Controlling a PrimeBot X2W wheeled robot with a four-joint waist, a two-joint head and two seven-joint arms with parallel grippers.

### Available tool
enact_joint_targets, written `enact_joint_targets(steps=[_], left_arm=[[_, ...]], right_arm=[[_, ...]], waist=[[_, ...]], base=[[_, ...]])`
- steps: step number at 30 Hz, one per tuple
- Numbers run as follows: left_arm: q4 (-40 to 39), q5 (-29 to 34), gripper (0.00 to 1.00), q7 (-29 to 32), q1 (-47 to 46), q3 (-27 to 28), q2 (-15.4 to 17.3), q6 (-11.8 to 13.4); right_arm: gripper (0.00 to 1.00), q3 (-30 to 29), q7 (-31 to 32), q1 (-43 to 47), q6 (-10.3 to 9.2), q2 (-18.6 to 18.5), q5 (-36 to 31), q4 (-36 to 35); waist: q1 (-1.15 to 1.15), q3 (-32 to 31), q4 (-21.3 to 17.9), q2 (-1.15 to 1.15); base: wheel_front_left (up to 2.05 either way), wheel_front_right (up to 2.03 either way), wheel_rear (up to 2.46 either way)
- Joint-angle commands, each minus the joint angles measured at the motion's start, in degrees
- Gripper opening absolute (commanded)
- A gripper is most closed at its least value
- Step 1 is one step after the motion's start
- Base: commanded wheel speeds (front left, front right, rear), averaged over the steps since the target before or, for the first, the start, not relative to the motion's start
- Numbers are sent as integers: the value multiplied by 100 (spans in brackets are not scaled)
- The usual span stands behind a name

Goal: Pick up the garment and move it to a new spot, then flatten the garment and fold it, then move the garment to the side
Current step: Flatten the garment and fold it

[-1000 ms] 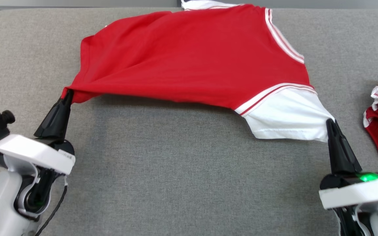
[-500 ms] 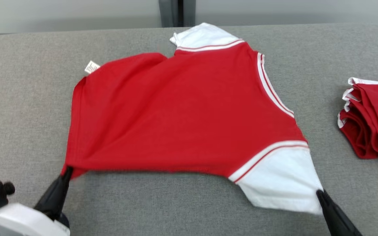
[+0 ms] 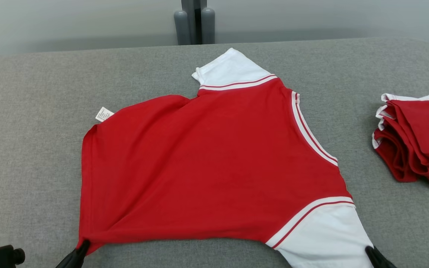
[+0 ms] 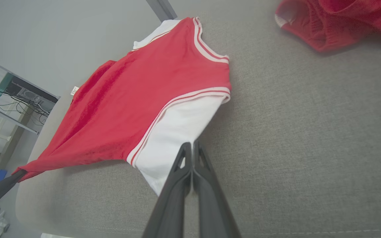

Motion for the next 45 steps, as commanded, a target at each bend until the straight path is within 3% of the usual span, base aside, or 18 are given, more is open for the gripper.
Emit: enact_joint_targets(steps=[1,6,12,27,39,40,41,42,43,45], left_arm=[[-40,-13,0,25,-74,-4,32,-30],[-55,-14,0,219,-458,-96,62,-136],[125,-51,0,445,-1063,-203,-8,-330],[1017,-76,0,266,-2349,-180,-466,-813],[1572,-204,0,256,-2475,-329,-709,-1030],[1611,-222,0,256,-2485,-354,-748,-1050],[1643,-243,28,219,-2498,-349,-787,-1075],[1673,-238,73,177,-2511,-347,-822,-1100],[1691,-221,100,109,-2518,-335,-852,-1134],[1738,-173,100,-127,-2530,-234,-953,-1097]], right_arm=[[0,-6,-36,-106,3,-19,58,-69],[0,58,-100,-538,3,-18,-11,-120],[0,-34,-256,-1689,3,-18,-184,170],[0,128,-78,-4388,3,-21,-979,1997],[0,173,-400,-5009,3,-48,-1118,3092],[20,203,-446,-5021,3,-43,-1031,3139],[47,215,-522,-5028,3,-41,-986,3155],[100,193,-604,-5018,3,-46,-940,3166],[100,182,-674,-4971,3,-42,-884,3166],[100,91,-900,-4847,3,-41,-870,3076]], waist=[[0,23,22,0],[0,167,65,0],[0,434,67,0],[0,1242,358,0],[0,1338,526,0],[0,1321,533,0],[0,1301,538,0],[0,1272,544,0],[0,1235,547,0],[0,1152,543,0]], base=[[0,0,0],[0,0,0],[0,0,0],[0,0,0],[0,0,0],[0,0,0],[0,0,0],[0,0,0],[0,0,0],[0,0,0]])
